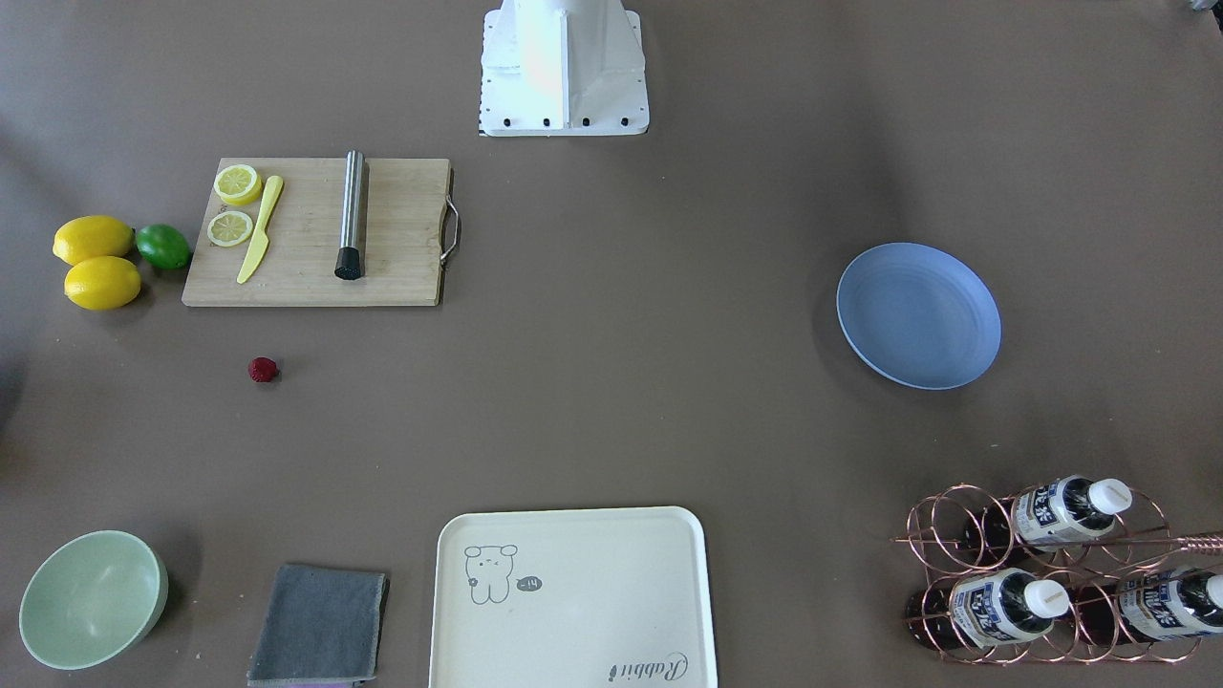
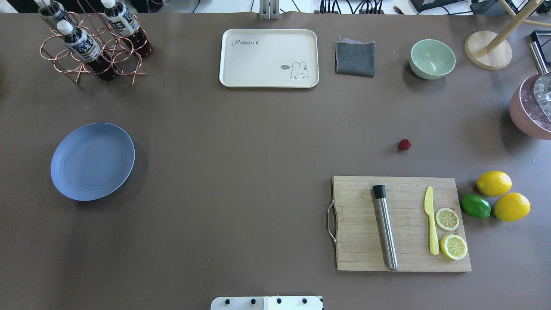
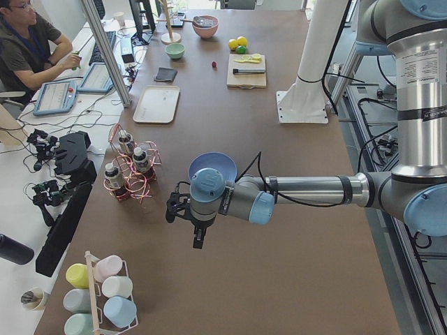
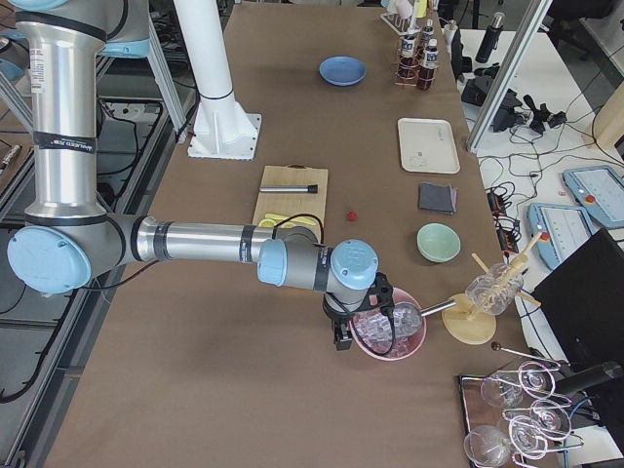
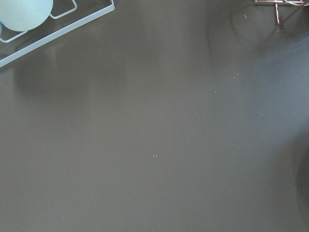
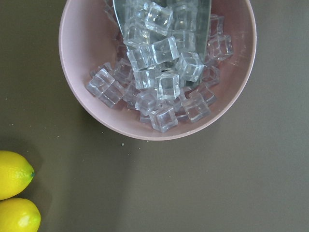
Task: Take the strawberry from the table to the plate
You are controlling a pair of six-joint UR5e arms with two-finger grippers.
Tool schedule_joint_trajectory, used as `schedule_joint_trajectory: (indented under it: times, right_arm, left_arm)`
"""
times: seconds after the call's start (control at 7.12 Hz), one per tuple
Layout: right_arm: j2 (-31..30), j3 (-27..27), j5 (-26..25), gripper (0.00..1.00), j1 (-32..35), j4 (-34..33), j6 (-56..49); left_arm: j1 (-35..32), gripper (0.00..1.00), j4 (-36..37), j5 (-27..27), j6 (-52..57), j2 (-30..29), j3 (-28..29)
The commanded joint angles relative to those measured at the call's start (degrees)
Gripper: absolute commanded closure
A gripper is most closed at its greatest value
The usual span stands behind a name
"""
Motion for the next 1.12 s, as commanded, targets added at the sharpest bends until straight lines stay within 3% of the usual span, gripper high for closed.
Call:
schedule_joint_trajectory:
  times: [0.0, 0.98]
  right_arm:
    - [-0.1, 0.0, 0.0, 0.0, 0.0, 0.0, 0.1]
    - [-0.2, 0.0, 0.1, 0.0, 0.0, 0.0, -0.1]
  left_arm:
    - [0.1, 0.04, 0.1, -0.1, 0.0, -0.1, 0.0]
    - [0.1, 0.03, -1.8, 0.0, -0.1, 2.7, 0.4]
